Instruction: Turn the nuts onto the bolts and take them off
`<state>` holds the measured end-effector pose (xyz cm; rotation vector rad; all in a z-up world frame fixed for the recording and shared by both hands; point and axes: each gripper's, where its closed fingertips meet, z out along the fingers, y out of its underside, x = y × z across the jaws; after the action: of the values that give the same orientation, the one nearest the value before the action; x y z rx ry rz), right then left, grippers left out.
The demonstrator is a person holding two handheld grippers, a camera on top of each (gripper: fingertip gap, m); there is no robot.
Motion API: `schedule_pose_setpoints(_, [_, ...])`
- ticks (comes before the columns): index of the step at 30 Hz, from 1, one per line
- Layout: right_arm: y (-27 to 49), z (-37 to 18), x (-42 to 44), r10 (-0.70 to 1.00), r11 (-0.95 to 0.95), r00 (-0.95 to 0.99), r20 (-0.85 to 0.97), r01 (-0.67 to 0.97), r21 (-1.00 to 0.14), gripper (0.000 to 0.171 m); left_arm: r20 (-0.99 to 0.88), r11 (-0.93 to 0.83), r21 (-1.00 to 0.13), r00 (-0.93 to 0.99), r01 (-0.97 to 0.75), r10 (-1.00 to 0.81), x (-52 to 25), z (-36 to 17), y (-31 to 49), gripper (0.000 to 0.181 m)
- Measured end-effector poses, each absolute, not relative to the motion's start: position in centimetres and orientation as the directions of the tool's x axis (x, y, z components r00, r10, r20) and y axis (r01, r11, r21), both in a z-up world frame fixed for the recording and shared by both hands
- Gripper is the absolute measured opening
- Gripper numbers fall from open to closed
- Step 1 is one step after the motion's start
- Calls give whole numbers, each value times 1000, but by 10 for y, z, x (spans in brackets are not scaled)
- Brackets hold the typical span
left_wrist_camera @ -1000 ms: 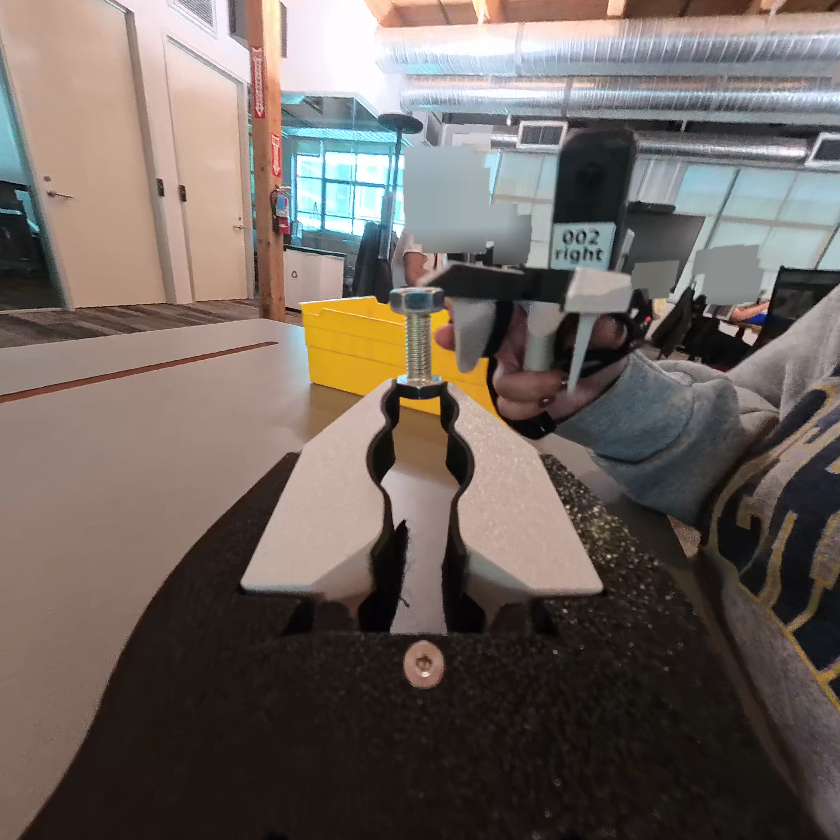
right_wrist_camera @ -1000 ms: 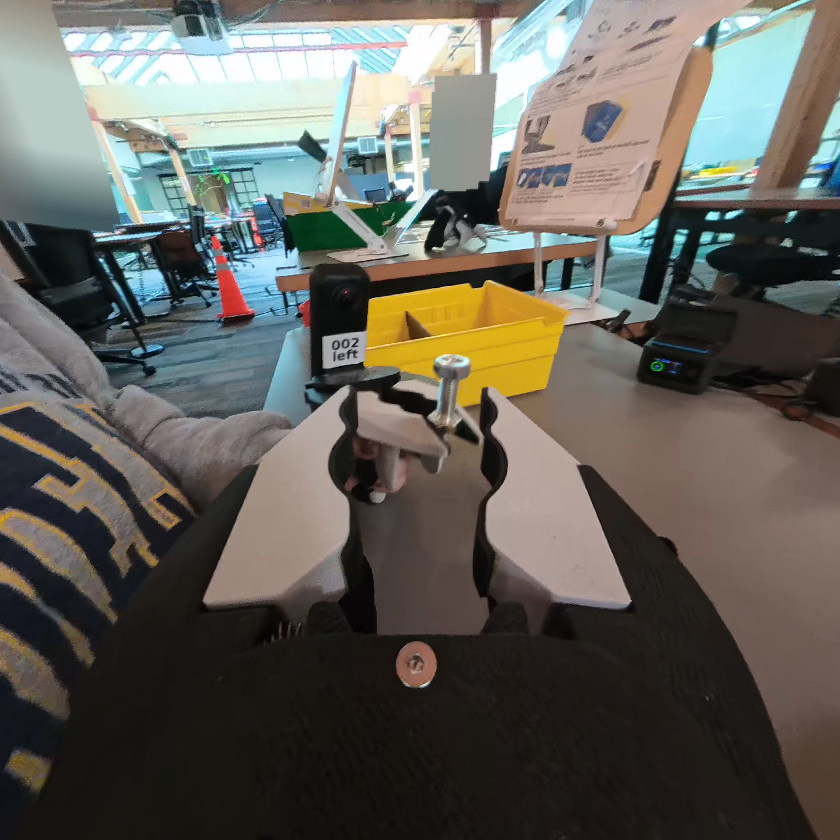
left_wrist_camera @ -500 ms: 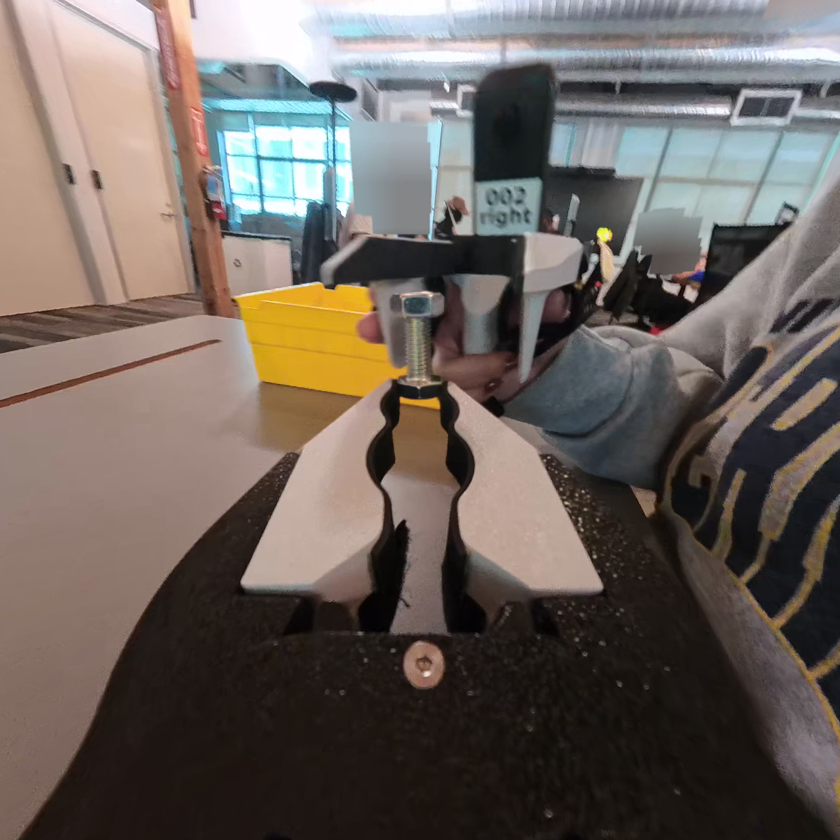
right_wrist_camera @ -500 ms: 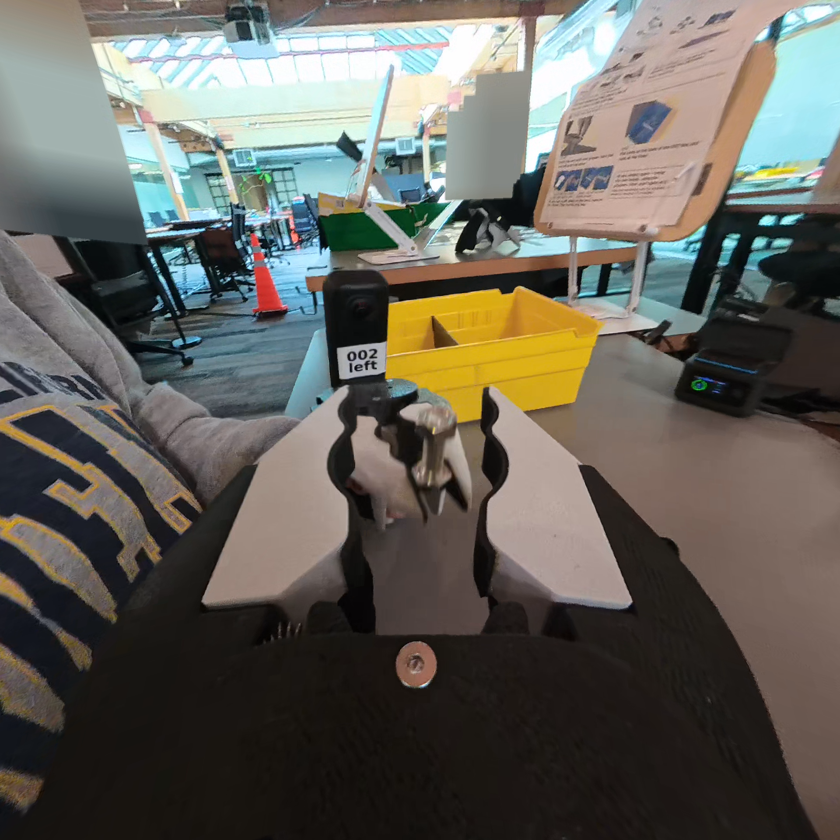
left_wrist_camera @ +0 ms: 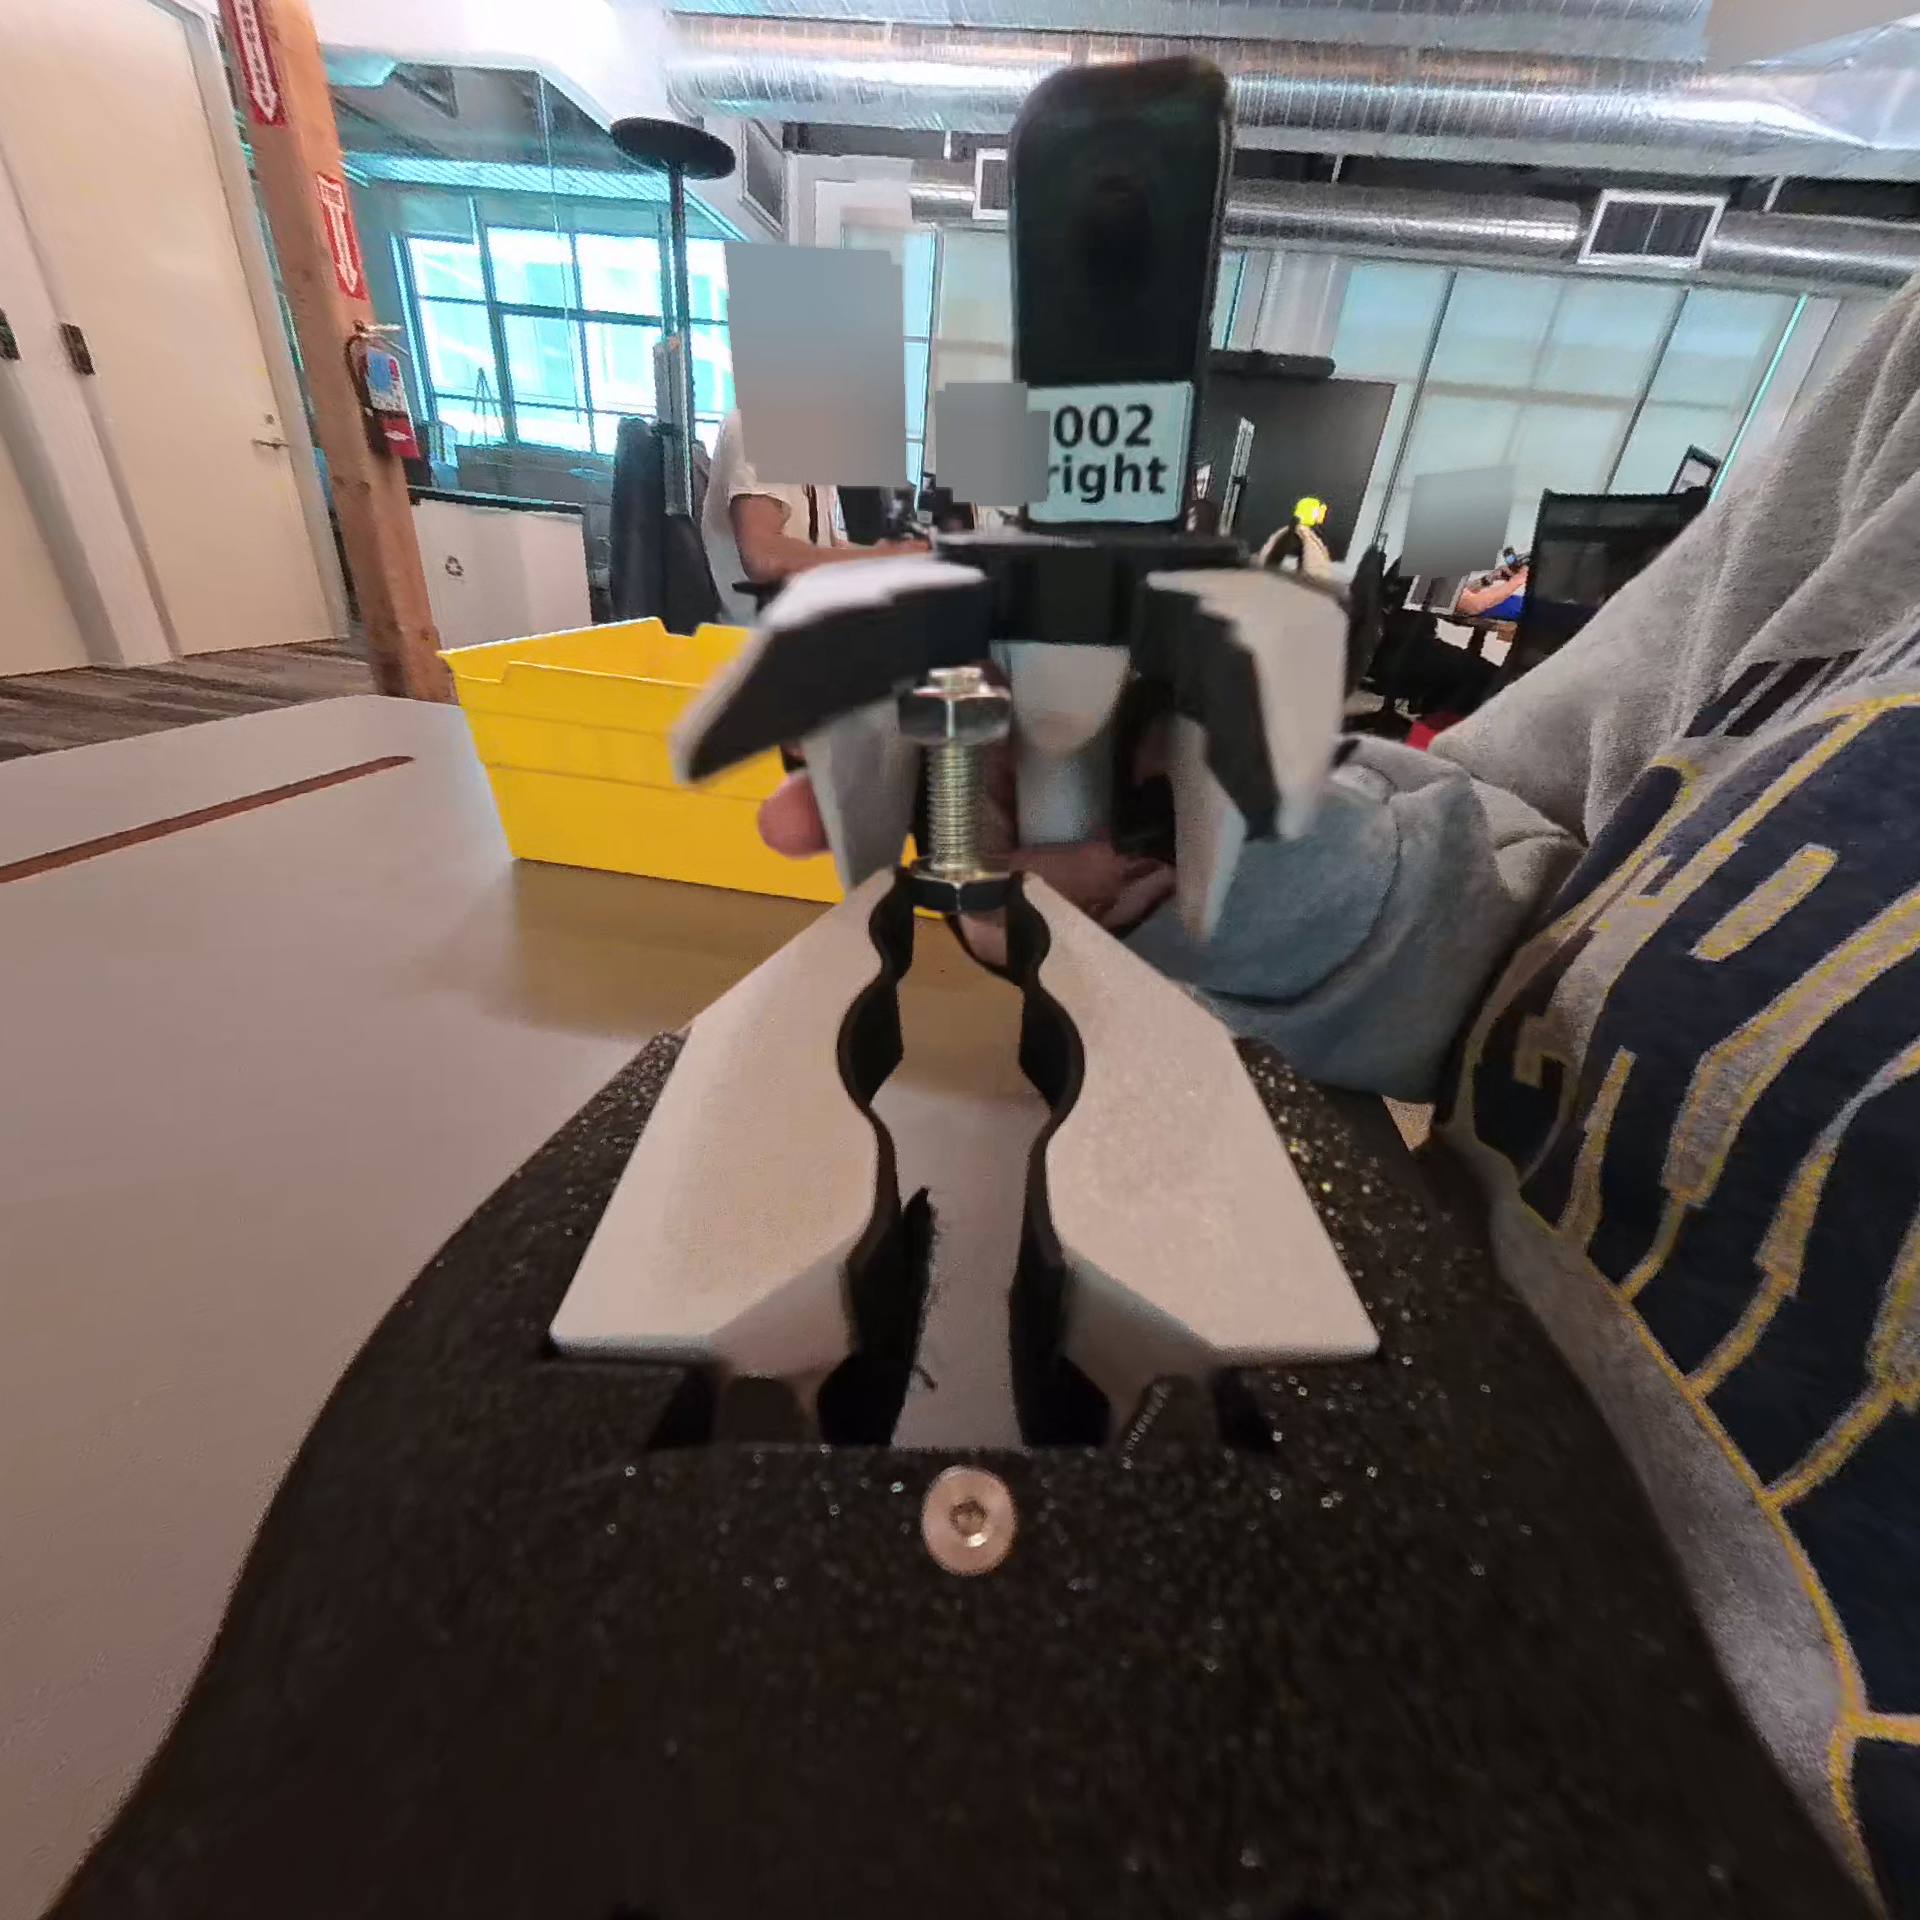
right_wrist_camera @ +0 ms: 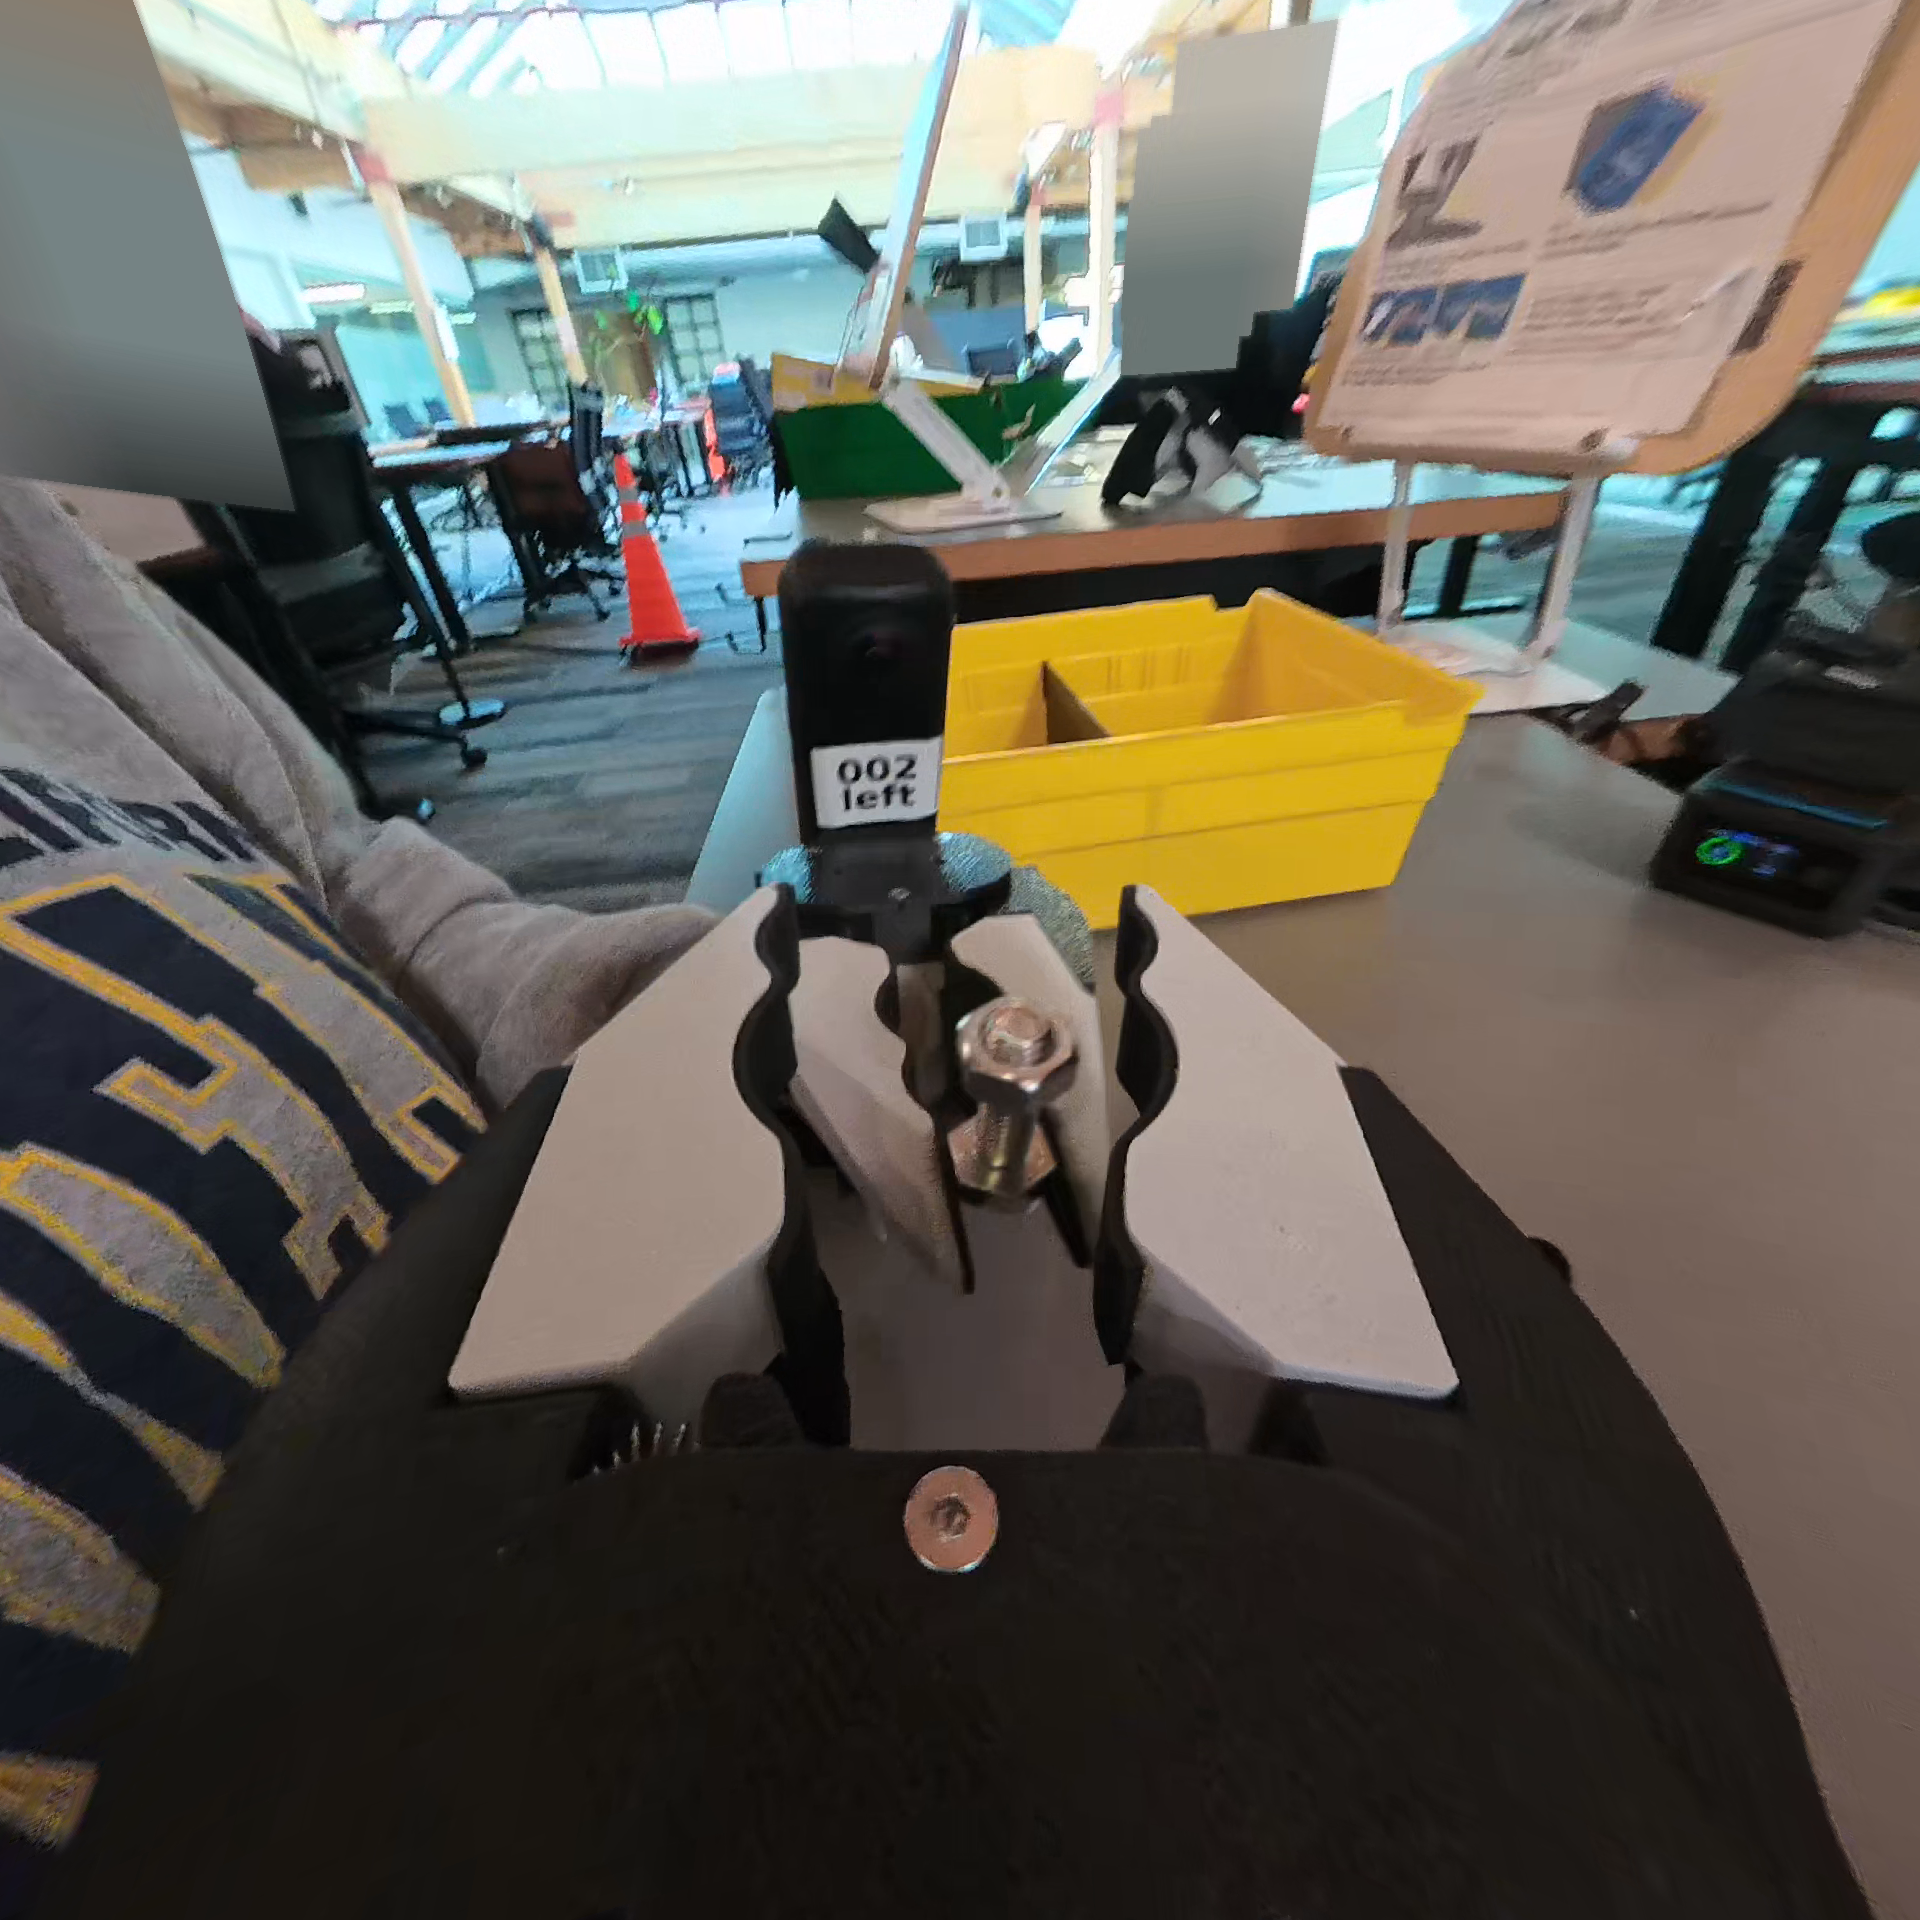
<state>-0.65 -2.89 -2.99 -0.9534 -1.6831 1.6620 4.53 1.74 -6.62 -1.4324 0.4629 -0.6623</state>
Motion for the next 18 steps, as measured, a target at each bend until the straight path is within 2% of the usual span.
schedule_pose_setpoints(3, [-25,-30,10,828,-54,-554,-89,78,-995,66,118,40,-982,767,184,-631,30,-60,15,15])
schedule_pose_setpoints(4, [-20,-27,19,838,-58,-540,-77,52,-997,63,129,47,-979,778,200,-614,24,-58,14,15])
schedule_pose_setpoints(5, [-14,-23,26,847,-70,-526,-74,27,-997,51,143,40,-977,781,210,-608,21,-59,14,15])
schedule_pose_setpoints(6, [-9,-19,27,860,-89,-504,-81,8,-996,51,144,38,-977,773,212,-618,23,-58,14,15])
schedule_pose_setpoints(9, [-12,-24,10,859,-47,-508,-66,51,-998,64,100,14,-989,746,145,-658,42,-66,15,15])
schedule_pose_setpoints(15, [-26,-38,21,816,18,-573,-78,160,-987,68,105,41,-985,763,170,-638,32,-59,14,15])
schedule_pose_setpoints(17, [-18,-29,39,823,-16,-562,-80,118,-993,46,136,45,-977,771,208,-622,24,-56,11,15])
schedule_pose_setpoints(18, [-12,-23,39,840,-46,-535,-91,96,-994,48,129,52,-977,764,207,-633,26,-55,8,15])
